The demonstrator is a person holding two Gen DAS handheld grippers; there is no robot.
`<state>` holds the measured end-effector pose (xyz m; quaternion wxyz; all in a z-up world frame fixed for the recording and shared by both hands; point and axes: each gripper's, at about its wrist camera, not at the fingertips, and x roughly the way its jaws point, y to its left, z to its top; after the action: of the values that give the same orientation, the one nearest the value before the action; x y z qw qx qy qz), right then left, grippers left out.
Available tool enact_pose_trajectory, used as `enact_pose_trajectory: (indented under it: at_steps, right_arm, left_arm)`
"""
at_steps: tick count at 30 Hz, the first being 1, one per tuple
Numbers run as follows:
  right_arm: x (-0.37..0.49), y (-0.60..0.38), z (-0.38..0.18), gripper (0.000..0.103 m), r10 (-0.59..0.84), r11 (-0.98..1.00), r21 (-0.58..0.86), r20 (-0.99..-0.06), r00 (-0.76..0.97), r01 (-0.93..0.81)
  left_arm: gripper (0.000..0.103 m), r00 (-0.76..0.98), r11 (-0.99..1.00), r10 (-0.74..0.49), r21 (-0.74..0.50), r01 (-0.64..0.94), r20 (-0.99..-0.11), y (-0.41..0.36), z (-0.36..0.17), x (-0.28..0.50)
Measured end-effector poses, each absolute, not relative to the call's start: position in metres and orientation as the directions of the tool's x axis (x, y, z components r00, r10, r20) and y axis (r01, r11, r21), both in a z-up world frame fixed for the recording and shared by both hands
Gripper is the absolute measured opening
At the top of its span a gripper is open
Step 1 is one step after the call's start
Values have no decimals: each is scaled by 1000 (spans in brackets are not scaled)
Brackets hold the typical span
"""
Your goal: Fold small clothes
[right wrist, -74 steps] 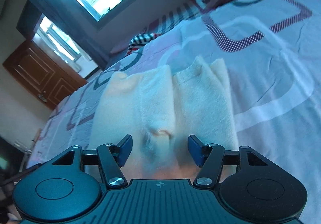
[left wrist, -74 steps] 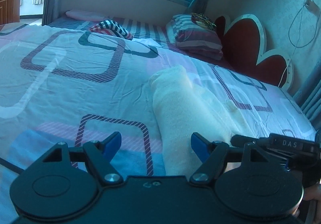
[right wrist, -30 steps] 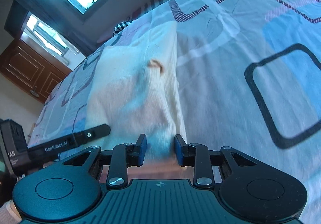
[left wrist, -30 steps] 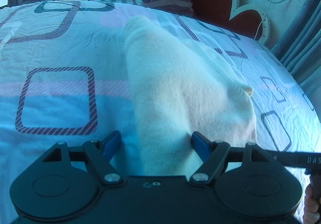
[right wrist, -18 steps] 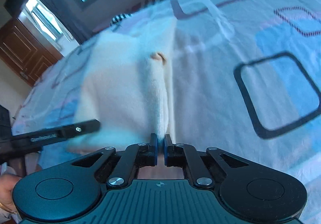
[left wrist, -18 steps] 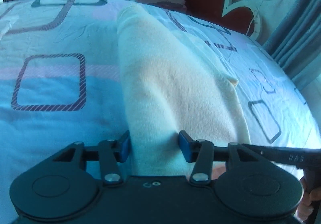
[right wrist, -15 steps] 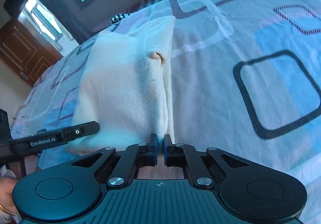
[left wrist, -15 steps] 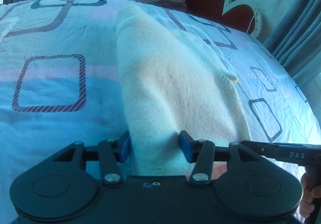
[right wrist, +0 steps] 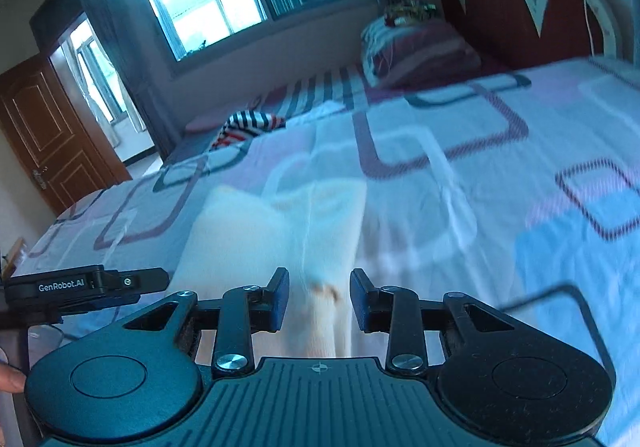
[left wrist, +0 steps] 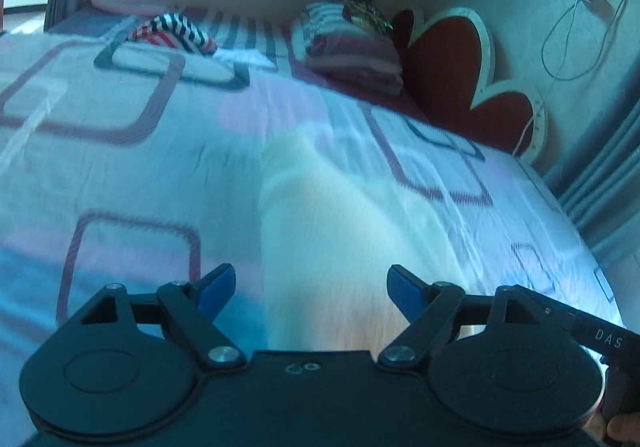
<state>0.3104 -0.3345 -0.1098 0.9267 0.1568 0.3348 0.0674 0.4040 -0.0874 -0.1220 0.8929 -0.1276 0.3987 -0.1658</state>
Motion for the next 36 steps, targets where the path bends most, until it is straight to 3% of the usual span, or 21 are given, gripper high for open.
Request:
enact_pose_trajectory:
  at_steps: [3,5,16,20,23,30,36]
  right_arm:
    - [333,-323,-111,31,208,952,304,-603,770,-19]
    - [350,-316,-118,22,199,960,280,-627,754,-20]
    - [429,-300,-137,23,130,964,260,-648,750,57]
    - [448,-301,-157,23,107,967,241,-671,734,79]
    - [448,-307,-182,23,90,969,226,-688,720,95]
    - [453,-302,-163,23,88,977,203,-651,754,61]
    - [464,-296,-188,23,66,985,165,-659,749,58]
  left_arm:
    - [81,633,917,-390,-347,199,-669,-95,-121,421]
    - [81,637,925,-372,-325,196,-675,-100,-123,432]
    - [83,608,937,-309,-342,64,-732,-100,-160,490]
    - [85,587,911,-339,-412,10,-735,-86,-179,493]
    - [86,596,930,-320,-365,47,-737,-93,-176,490]
    - [85,616,935,-284,-355,7,-735,-97,-166,510]
    - [87,617,947,-259,-322,9,-743,-103,-179,519]
